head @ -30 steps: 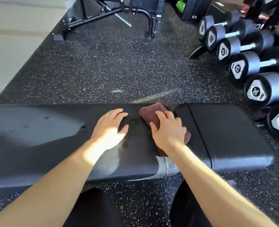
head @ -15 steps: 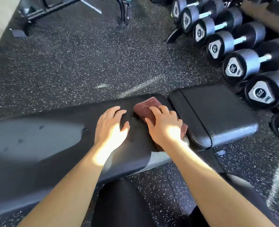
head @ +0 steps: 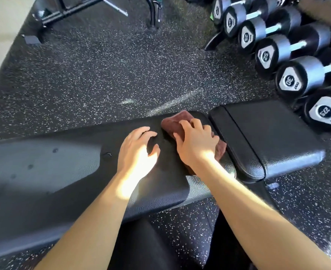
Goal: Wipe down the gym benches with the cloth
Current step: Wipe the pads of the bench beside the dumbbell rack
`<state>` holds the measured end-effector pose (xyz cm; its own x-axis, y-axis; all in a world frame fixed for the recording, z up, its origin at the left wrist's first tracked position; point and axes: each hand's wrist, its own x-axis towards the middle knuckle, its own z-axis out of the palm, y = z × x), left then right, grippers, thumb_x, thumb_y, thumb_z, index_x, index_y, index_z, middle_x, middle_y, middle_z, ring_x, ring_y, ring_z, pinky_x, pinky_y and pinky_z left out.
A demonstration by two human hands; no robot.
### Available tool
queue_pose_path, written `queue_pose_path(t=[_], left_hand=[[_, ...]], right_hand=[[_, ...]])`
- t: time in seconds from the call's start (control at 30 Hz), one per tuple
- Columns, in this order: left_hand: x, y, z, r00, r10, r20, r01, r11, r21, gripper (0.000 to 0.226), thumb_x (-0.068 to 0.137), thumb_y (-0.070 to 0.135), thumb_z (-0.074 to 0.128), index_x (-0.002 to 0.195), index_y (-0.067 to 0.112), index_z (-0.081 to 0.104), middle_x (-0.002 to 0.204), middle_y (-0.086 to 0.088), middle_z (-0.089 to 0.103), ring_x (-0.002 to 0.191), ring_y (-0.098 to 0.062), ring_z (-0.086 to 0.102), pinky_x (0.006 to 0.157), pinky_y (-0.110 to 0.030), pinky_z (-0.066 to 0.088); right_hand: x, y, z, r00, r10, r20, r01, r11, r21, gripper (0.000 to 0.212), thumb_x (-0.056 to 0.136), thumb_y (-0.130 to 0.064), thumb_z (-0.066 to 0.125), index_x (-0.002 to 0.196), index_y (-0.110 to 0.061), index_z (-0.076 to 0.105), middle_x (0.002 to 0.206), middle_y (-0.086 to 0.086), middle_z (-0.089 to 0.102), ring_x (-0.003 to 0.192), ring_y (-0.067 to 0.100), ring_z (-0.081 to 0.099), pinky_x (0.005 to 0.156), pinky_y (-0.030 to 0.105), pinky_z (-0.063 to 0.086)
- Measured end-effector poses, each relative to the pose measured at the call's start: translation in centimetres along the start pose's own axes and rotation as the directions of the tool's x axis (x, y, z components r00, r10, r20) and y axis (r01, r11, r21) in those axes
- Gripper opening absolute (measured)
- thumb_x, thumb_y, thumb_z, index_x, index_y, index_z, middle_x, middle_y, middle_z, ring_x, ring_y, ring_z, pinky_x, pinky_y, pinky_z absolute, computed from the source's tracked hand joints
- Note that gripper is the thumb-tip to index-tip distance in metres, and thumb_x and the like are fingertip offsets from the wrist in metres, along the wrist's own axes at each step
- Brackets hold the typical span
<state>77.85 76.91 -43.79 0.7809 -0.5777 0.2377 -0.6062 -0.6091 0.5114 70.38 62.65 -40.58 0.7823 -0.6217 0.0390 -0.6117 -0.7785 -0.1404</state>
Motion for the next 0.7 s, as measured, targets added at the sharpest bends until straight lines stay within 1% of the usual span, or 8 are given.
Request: queue_pose_path(t=[0.13, 0.2, 0.3, 0.4, 0.47, 0.53, 0.6, 0.7], left_hand=[[0.2, 0.2, -0.1, 0.999, 0.002, -0.037, -0.002, 1.000, 0.009, 0.029, 0.078, 0.022, 0.063, 0.107, 0.016, 0.065, 0.122, -0.002, 0.058, 0.114, -0.023, 0.051, 0.098, -0.031, 0.035], [0.2, 0.4, -0.2, 1.000, -0.003, -0.027, 0.004, 1.000, 0.016, 0.030, 0.081, 0.022, 0.061, 0.109, 0.016, 0.064, 0.125, -0.002, 0.057, 0.116, -0.023, 0.050, 0.099, -0.031, 0.035], [-0.9, 0.6, -0.7, 1.000, 0.006, 0.015, -0.007, 0.999, 0.048, 0.032, 0.086, 0.021, 0.056, 0.118, 0.016, 0.061, 0.132, -0.003, 0.053, 0.124, -0.022, 0.046, 0.103, -0.032, 0.035], [-3.2, 0.4, -1.8, 1.000, -0.012, 0.018, 0.010, 0.997, 0.076, 0.033, 0.086, 0.021, 0.057, 0.118, 0.016, 0.061, 0.133, -0.003, 0.054, 0.122, -0.022, 0.049, 0.103, -0.034, 0.039], [-4.7, -0.1, -2.5, 0.998, -0.051, -0.019, 0.053, 0.994, 0.094, 0.031, 0.085, 0.021, 0.058, 0.115, 0.015, 0.063, 0.130, -0.005, 0.057, 0.118, -0.024, 0.053, 0.100, -0.036, 0.041], [-5.5, -0.3, -2.7, 0.995, -0.081, -0.066, 0.088, 0.990, 0.109, 0.028, 0.082, 0.019, 0.060, 0.109, 0.013, 0.066, 0.124, -0.008, 0.061, 0.112, -0.027, 0.057, 0.096, -0.037, 0.043], [-5.6, -0.1, -2.8, 0.988, -0.106, -0.110, 0.119, 0.986, 0.118, 0.025, 0.078, 0.016, 0.063, 0.102, 0.012, 0.067, 0.117, -0.009, 0.064, 0.106, -0.028, 0.060, 0.092, -0.037, 0.046], [-5.3, 0.0, -2.9, 0.987, -0.089, -0.136, 0.110, 0.982, 0.154, 0.022, 0.075, 0.017, 0.065, 0.097, 0.014, 0.068, 0.109, -0.006, 0.066, 0.096, -0.026, 0.063, 0.085, -0.037, 0.048]], right_hand=[[2.3, -0.7, 0.3, 0.998, -0.036, -0.045, 0.036, 0.999, 0.002, 0.039, 0.093, -0.044, 0.044, 0.128, -0.028, 0.044, 0.132, 0.004, 0.043, 0.111, 0.036, 0.040, 0.083, 0.048, 0.034], [2.7, -0.8, 0.3, 0.997, -0.056, -0.044, 0.057, 0.998, 0.010, 0.039, 0.093, -0.044, 0.044, 0.129, -0.028, 0.044, 0.132, 0.005, 0.043, 0.112, 0.036, 0.040, 0.083, 0.048, 0.034], [2.0, -0.5, -0.4, 0.997, -0.078, 0.015, 0.077, 0.997, 0.019, 0.040, 0.093, -0.044, 0.043, 0.131, -0.030, 0.041, 0.135, 0.002, 0.040, 0.115, 0.034, 0.038, 0.085, 0.047, 0.033], [-1.2, 0.1, -0.6, 0.988, -0.149, 0.038, 0.149, 0.989, 0.018, 0.038, 0.093, -0.046, 0.044, 0.128, -0.032, 0.042, 0.133, 0.000, 0.041, 0.114, 0.032, 0.038, 0.084, 0.046, 0.034], [-3.8, 0.2, -0.4, 0.978, -0.211, -0.008, 0.211, 0.977, -0.014, 0.037, 0.091, -0.047, 0.045, 0.125, -0.033, 0.045, 0.129, -0.002, 0.043, 0.109, 0.031, 0.040, 0.079, 0.043, 0.035], [-4.4, 0.0, -0.1, 0.977, -0.214, -0.020, 0.214, 0.977, -0.021, 0.037, 0.090, -0.048, 0.045, 0.125, -0.034, 0.045, 0.129, -0.003, 0.044, 0.109, 0.031, 0.041, 0.079, 0.043, 0.035], [-3.0, -0.7, -0.1, 0.982, -0.188, 0.006, 0.188, 0.982, 0.014, 0.037, 0.091, -0.047, 0.044, 0.126, -0.034, 0.044, 0.130, -0.001, 0.042, 0.110, 0.031, 0.039, 0.081, 0.044, 0.034], [0.3, -2.5, 0.1, 0.986, -0.163, 0.033, 0.161, 0.985, 0.057, 0.037, 0.093, -0.045, 0.043, 0.127, -0.033, 0.042, 0.133, 0.001, 0.041, 0.114, 0.031, 0.037, 0.085, 0.046, 0.032]])
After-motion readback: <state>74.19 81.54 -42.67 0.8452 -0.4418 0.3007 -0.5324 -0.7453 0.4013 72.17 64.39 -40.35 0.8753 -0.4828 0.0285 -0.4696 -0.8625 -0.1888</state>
